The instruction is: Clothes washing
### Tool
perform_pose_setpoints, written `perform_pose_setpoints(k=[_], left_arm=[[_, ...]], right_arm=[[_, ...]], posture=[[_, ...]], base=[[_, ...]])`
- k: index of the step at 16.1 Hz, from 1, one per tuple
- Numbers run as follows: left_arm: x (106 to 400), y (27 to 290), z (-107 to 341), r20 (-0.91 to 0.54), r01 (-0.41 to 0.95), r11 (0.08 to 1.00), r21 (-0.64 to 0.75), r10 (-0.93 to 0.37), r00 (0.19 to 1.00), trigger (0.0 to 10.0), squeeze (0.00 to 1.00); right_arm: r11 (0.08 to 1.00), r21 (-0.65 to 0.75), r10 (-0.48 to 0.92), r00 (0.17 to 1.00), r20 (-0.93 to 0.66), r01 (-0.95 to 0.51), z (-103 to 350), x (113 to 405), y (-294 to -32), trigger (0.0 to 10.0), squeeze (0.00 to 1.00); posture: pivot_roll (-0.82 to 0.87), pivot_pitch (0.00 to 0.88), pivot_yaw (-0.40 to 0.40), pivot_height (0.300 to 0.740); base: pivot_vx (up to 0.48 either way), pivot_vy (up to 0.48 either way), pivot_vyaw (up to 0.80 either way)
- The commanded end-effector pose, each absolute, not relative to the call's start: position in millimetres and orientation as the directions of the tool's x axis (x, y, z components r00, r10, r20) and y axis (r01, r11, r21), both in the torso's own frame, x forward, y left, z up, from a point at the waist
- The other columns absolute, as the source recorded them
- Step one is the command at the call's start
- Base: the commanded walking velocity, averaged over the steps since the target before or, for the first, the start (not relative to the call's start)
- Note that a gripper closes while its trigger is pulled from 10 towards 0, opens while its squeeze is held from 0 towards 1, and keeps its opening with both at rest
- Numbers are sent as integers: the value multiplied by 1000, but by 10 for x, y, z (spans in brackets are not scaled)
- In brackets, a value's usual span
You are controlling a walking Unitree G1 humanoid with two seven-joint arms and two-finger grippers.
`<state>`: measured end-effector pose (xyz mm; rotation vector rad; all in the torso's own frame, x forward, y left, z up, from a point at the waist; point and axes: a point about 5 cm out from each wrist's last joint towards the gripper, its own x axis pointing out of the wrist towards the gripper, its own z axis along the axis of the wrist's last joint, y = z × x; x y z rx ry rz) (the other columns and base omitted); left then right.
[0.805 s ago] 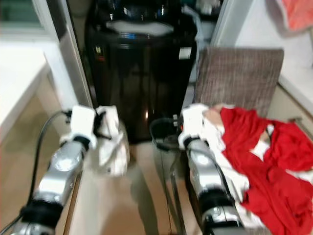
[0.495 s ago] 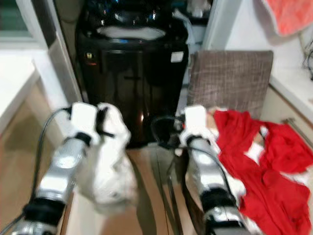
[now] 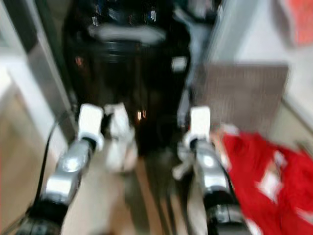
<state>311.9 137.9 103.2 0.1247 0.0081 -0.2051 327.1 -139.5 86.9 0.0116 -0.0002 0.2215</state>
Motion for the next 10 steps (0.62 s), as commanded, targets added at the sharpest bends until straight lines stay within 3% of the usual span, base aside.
perform_pose_setpoints(k=[1, 10], left_arm=[[3164, 1409, 1204, 61, 156, 983, 98, -163, 985, 10000, 0], [3203, 1412, 1406, 126, 134, 979, 152, -154, 980, 10000, 0]], right_arm=[[971, 0, 240, 971, 8, -240, 894, 3281, -1370, 10000, 0], [956, 4, 289, 947, 141, -293, 1263, 3400, -1275, 10000, 0]], posture=[[-72, 0, -42, 736], [-71, 0, -47, 736]], base=[[480, 0, 0], [480, 0, 0]])
